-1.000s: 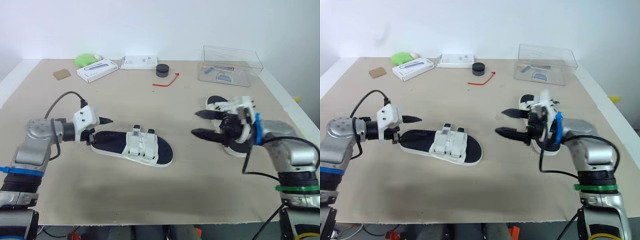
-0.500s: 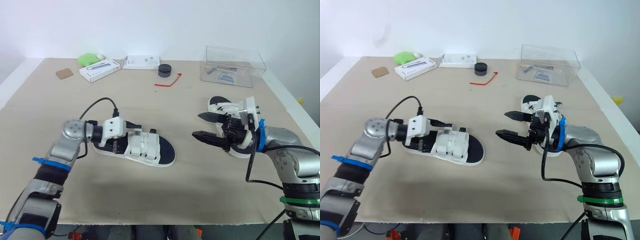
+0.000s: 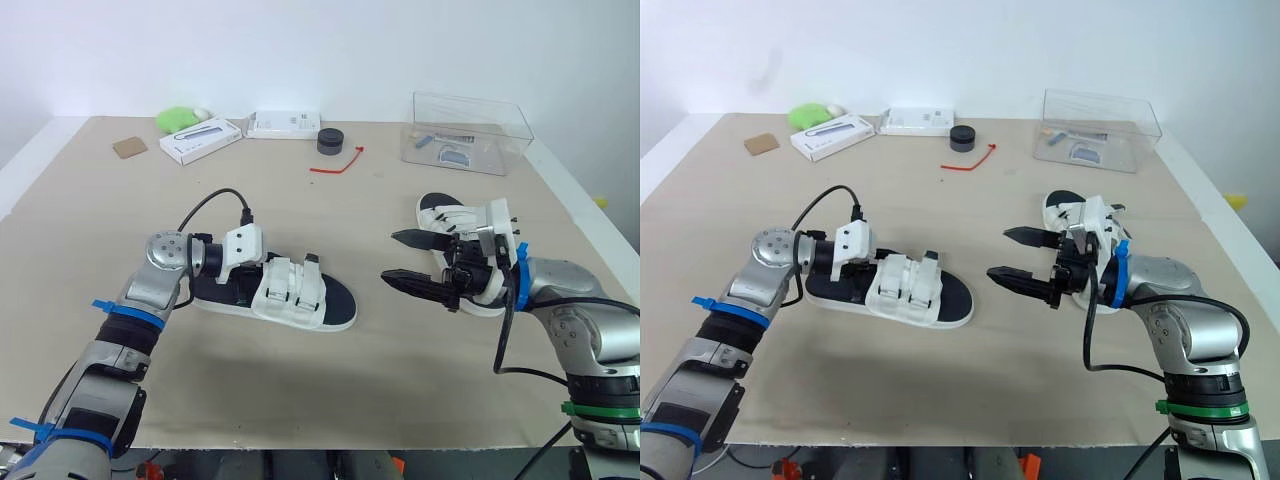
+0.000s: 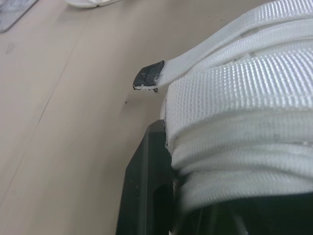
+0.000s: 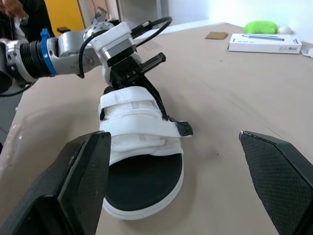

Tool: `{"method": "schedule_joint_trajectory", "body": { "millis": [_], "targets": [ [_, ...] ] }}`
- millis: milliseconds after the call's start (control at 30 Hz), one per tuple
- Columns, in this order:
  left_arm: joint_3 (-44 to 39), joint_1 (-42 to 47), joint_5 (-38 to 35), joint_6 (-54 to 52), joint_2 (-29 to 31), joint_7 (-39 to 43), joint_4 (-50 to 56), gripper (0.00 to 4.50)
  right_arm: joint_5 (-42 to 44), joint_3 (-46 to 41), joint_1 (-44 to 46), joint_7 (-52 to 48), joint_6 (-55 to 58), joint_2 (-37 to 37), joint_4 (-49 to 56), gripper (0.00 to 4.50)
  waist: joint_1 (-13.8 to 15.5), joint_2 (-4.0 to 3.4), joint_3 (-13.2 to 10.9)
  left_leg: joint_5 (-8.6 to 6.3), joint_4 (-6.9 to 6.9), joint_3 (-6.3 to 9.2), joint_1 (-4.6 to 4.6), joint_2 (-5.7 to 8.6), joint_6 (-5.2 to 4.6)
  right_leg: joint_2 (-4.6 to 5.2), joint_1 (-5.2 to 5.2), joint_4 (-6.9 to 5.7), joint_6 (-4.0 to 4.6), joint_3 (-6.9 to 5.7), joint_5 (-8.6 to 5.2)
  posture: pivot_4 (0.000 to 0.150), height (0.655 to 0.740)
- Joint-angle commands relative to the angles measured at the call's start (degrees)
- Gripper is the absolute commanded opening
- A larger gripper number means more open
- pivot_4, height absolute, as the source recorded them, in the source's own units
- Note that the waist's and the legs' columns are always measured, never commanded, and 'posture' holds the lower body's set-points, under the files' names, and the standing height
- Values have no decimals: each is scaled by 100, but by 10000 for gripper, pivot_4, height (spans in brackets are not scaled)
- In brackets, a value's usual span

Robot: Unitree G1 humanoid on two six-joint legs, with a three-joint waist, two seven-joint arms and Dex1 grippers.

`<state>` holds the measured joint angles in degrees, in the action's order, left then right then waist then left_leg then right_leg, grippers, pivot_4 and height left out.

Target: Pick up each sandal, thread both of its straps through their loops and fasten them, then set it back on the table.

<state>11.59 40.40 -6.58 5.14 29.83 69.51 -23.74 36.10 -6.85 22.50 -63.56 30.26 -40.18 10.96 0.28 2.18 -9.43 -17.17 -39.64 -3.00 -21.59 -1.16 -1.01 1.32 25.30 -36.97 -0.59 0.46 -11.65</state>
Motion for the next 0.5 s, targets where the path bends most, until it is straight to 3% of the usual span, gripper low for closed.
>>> {"method": "schedule_joint_trajectory", "body": {
  "millis": [33,300,500],
  "targets": [
    [-437,-98,131,-1243,192,-963,555,886,-102,-28,252,55,-244,8,-6,45000,-9,0,0,0,-1,-1,0,-1,0,-1,1,-2,0,2,0,1500,7400],
    [-1993,230,777,-4296,241,-4684,627,886,-471,140,309,244,-638,247,-323,45000,-86,3,-2,1,-3,5,6,-30,2,-27,2,-7,14,11,8,1500,7400],
    [-2226,387,752,-4358,13,-5517,157,886,-621,345,636,148,-801,406,-653,45000,-28,3,-2,2,0,6,0,-11,14,7,4,-10,19,-4,12,1500,7400]
  ]
}}
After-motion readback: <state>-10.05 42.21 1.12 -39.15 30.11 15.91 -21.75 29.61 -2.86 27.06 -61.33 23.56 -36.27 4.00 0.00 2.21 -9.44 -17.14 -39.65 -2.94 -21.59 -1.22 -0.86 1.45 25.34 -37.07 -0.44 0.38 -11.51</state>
